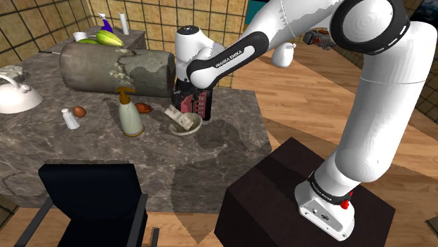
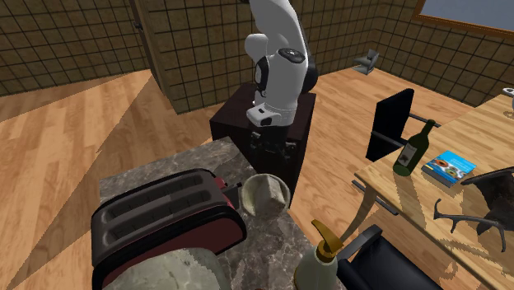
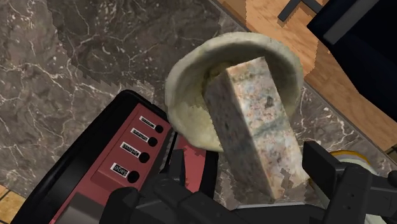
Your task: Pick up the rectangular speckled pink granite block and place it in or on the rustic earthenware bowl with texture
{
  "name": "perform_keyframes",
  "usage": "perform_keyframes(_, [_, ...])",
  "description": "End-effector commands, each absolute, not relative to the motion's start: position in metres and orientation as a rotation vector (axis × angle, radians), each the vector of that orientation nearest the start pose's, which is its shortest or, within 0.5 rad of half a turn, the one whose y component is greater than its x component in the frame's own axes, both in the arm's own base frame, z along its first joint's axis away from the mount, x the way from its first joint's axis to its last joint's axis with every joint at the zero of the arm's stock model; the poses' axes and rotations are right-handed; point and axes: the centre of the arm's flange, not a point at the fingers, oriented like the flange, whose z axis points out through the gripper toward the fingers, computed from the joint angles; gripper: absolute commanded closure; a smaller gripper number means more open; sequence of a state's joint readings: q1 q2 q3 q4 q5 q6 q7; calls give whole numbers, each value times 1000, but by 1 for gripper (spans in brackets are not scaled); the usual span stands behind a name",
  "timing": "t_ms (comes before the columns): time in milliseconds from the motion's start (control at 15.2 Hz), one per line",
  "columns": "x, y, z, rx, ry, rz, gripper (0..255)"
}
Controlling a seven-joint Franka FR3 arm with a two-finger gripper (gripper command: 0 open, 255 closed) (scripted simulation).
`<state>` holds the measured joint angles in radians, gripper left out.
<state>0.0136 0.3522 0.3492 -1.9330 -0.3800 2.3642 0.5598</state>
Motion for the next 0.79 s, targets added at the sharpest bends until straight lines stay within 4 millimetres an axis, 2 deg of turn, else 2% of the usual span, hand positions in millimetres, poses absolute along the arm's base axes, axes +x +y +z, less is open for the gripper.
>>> perform_keyframes(0, [592,208,325,-3226,-56,-277,0])
perform_keyframes(264, [584,212,374,-3226,-56,-277,0])
perform_keyframes(726, [584,212,374,-3226,-56,-277,0])
